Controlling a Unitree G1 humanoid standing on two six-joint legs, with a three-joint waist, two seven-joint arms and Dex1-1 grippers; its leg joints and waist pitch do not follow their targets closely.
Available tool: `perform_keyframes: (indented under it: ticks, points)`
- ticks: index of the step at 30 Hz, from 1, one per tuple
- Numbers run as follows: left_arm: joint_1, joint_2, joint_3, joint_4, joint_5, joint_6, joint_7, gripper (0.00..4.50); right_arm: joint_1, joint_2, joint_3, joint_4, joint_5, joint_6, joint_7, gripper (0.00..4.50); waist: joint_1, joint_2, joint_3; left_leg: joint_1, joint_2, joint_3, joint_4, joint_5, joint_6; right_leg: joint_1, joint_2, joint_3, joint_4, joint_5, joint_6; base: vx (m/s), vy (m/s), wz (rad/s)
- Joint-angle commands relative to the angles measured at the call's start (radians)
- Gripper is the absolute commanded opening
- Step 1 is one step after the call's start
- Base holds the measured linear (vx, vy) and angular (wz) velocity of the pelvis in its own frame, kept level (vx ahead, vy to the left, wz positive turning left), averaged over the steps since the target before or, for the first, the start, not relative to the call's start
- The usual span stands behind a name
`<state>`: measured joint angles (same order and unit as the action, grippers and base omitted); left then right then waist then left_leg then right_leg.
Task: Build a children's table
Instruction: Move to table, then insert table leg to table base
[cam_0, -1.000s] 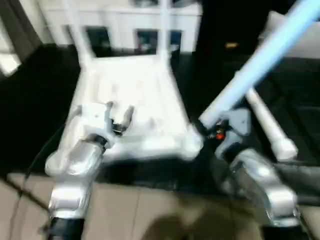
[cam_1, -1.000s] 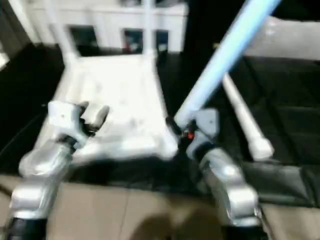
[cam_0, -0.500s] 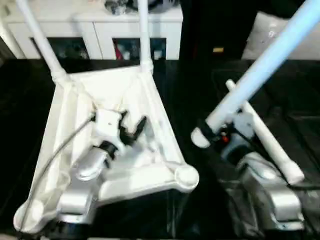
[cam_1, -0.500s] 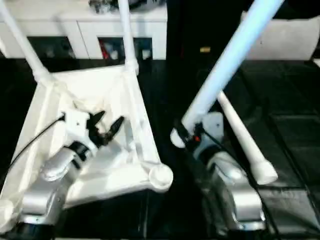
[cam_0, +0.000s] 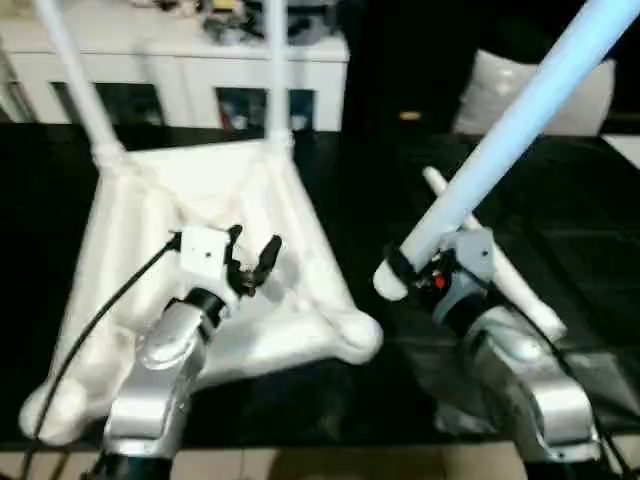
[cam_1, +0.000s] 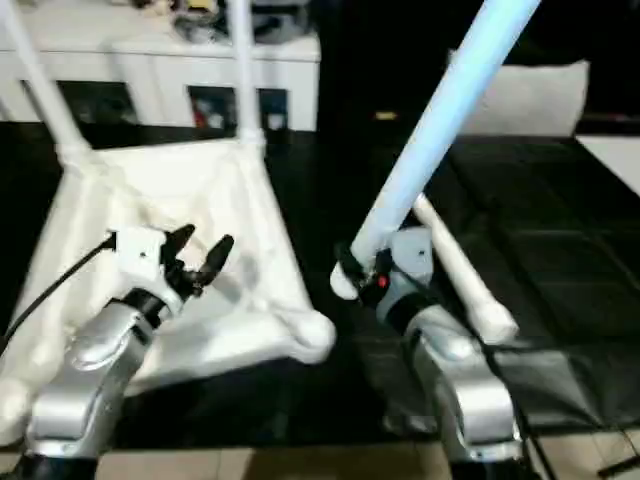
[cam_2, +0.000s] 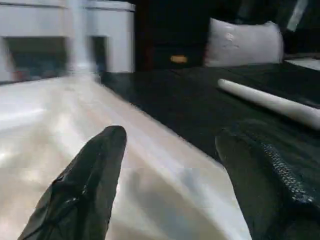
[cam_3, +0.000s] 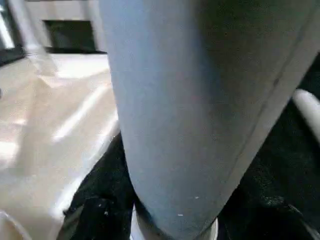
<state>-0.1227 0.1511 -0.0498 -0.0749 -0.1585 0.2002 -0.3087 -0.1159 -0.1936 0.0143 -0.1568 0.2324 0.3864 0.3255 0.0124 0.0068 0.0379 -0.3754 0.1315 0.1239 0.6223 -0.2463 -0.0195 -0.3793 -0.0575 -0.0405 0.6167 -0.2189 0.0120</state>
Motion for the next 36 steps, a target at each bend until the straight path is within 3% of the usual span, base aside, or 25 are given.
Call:
perform_keyframes:
  ticks: [1, 2, 3, 4, 7, 8, 11, 14, 16, 20, 21, 29, 36]
  points:
    - [-0.002, 0.022, 0.008, -0.029, -0.022, 0.021, -0.037, 3.36, -0.010, -0.001, -0.026, -0.007, 0.006, -0.025, -0.002, 1.86, 0.028, -0.020, -0.053, -0.030, 0.045, -0.012, -0.057, 0.013, 0.030, 0.039, -0.108, 0.075, -0.120, -0.580, 0.029, -0.022, -0.120, -0.04]
    - [-0.001, 0.024, 0.008, -0.031, -0.027, 0.025, -0.043, 3.36, -0.011, -0.002, -0.029, -0.006, 0.006, -0.026, -0.003, 1.86, 0.029, -0.011, -0.058, -0.025, 0.055, -0.009, -0.071, 0.012, 0.023, 0.032, -0.085, 0.057, -0.104, -0.426, -0.005, -0.022, -0.120, -0.04]
    - [0.000, 0.030, 0.009, -0.036, -0.047, 0.037, -0.071, 3.36, -0.014, -0.008, -0.037, -0.002, 0.006, -0.031, -0.004, 1.86, 0.029, -0.011, -0.058, -0.025, 0.055, -0.009, -0.071, 0.012, 0.023, 0.032, -0.085, 0.057, -0.104, -0.426, -0.005, -0.012, -0.080, -0.02]
    - [0.000, 0.040, 0.007, -0.042, -0.063, 0.045, -0.099, 3.64, -0.018, -0.017, -0.043, 0.002, 0.003, -0.033, -0.002, 1.86, 0.028, 0.001, -0.054, -0.022, 0.065, -0.007, -0.082, -0.040, 0.020, 0.023, -0.067, 0.046, -0.092, -0.284, -0.066, 0.000, 0.000, 0.00]
    - [-0.001, 0.118, -0.031, -0.064, -0.088, 0.064, -0.235, 3.76, -0.029, -0.054, -0.065, 0.011, 0.020, -0.041, 0.036, 1.86, 0.031, 0.010, -0.050, -0.012, 0.080, -0.008, -0.091, -0.097, 0.011, 0.027, -0.065, 0.044, -0.082, -0.171, -0.145, 0.000, 0.000, 0.00]
    - [0.000, 0.165, -0.060, -0.077, -0.091, 0.078, -0.303, 3.76, -0.037, -0.064, -0.071, 0.025, 0.012, -0.053, 0.033, 1.86, 0.031, 0.010, -0.049, -0.008, 0.080, -0.007, -0.092, -0.105, 0.010, 0.027, -0.066, 0.045, -0.081, -0.161, -0.155, 0.000, 0.000, 0.00]
    - [0.000, 0.189, -0.077, -0.082, -0.088, 0.081, -0.332, 4.14, -0.041, -0.066, -0.074, 0.032, 0.006, -0.061, 0.030, 1.86, 0.028, 0.014, -0.047, 0.000, 0.083, -0.003, -0.097, -0.130, 0.008, 0.030, -0.068, 0.046, -0.079, -0.134, -0.188, 0.000, 0.000, 0.00]
    - [-0.015, 0.264, -0.129, -0.096, -0.088, 0.131, -0.427, 4.35, -0.054, -0.081, -0.075, 0.038, 0.045, 0.016, 0.079, 1.86, 0.028, 0.022, -0.046, 0.000, 0.085, -0.005, -0.100, -0.134, 0.002, 0.033, -0.069, 0.044, -0.076, -0.124, -0.197, 0.000, 0.000, 0.00]
    - [-0.025, 0.290, -0.148, -0.097, -0.093, 0.157, -0.467, 4.49, -0.059, -0.089, -0.069, 0.041, 0.056, 0.023, 0.106, 1.86, 0.025, 0.018, -0.043, -0.001, 0.083, 0.000, -0.100, -0.155, -0.003, 0.035, -0.072, 0.046, -0.080, -0.159, -0.196, 0.000, 0.000, 0.00]
    - [-0.051, 0.361, -0.208, -0.097, -0.102, 0.220, -0.577, 4.50, -0.075, -0.120, -0.030, 0.063, 0.042, -0.037, 0.167, 1.86, 0.028, 0.023, -0.046, 0.007, 0.084, 0.007, -0.096, -0.153, -0.009, 0.029, -0.071, 0.048, -0.081, -0.185, -0.196, 0.000, 0.000, 0.00]
    - [-0.052, 0.368, -0.213, -0.098, -0.101, 0.225, -0.583, 4.35, -0.076, -0.122, -0.028, 0.065, 0.040, -0.041, 0.169, 1.86, 0.028, 0.027, -0.044, 0.004, 0.084, 0.007, -0.097, -0.143, -0.011, 0.031, -0.071, 0.048, -0.079, -0.172, -0.199, 0.000, 0.000, 0.00]
    - [-0.055, 0.416, -0.238, -0.110, -0.068, 0.275, -0.596, 3.72, -0.080, -0.124, -0.018, 0.063, 0.047, -0.020, 0.193, 1.86, 0.027, 0.028, -0.048, 0.005, 0.083, 0.010, -0.092, -0.111, -0.001, 0.035, -0.069, 0.047, -0.074, -0.116, -0.222, 0.000, 0.000, 0.00]
    - [-0.075, 0.441, -0.253, -0.082, -0.054, 0.339, -0.606, 3.25, -0.086, -0.144, -0.009, 0.077, 0.050, 0.009, 0.213, 1.86, 0.027, 0.036, -0.044, 0.011, 0.081, 0.010, -0.094, -0.153, -0.015, 0.034, -0.069, 0.047, -0.081, -0.181, -0.220, 0.000, 0.000, 0.00]
